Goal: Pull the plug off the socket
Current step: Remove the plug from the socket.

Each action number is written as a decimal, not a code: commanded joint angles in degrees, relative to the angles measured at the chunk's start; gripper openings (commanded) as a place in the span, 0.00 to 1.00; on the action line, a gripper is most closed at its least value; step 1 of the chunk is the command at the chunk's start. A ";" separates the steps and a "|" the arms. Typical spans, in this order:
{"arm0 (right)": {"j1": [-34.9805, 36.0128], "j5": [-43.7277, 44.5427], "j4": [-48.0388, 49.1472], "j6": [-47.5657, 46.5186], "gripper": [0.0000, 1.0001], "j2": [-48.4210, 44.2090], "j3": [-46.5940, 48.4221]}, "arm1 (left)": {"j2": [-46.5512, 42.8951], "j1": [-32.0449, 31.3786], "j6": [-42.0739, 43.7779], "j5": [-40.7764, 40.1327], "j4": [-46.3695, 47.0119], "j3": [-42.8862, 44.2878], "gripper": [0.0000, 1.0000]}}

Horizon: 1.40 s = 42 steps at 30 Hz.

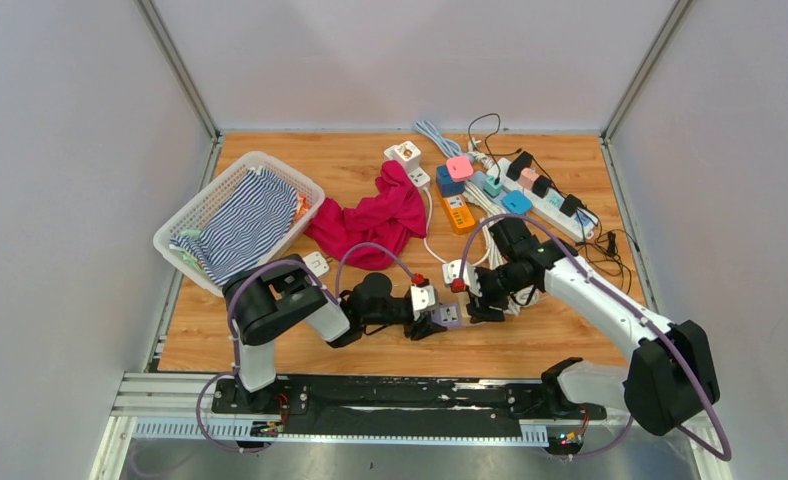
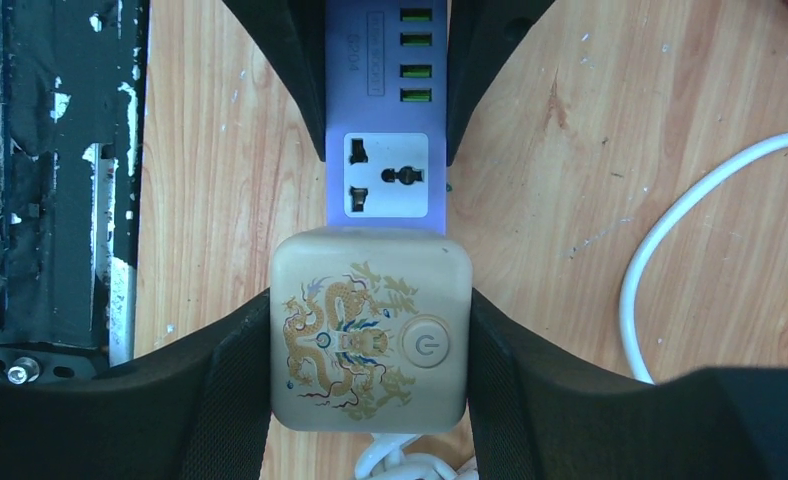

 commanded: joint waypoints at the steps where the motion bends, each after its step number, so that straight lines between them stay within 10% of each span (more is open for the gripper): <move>1: 0.11 -8.14 -3.89 -5.65 0.00 -1.92 0.09 | 0.73 -0.22 1.18 1.99 0.75 0.56 0.00; 8: 6.06 -7.35 -6.36 -6.07 0.00 3.34 2.40 | 0.75 -0.22 1.10 1.51 1.46 0.22 0.00; 16: -7.48 -7.93 -3.85 -3.29 0.00 -3.18 1.56 | 0.69 -0.18 1.27 2.17 1.36 0.13 0.00; 25: 5.59 -13.91 -8.30 -10.15 0.00 -0.35 0.74 | 0.72 -0.22 1.09 1.73 2.06 -0.14 0.00; 37: -5.56 -7.33 -2.99 -1.79 0.00 -2.86 1.27 | 0.87 -0.20 1.18 2.35 1.36 0.29 0.00; 42: 1.96 -14.82 -6.98 -5.38 0.00 1.40 1.72 | 0.86 -0.22 1.10 2.24 1.63 0.22 0.00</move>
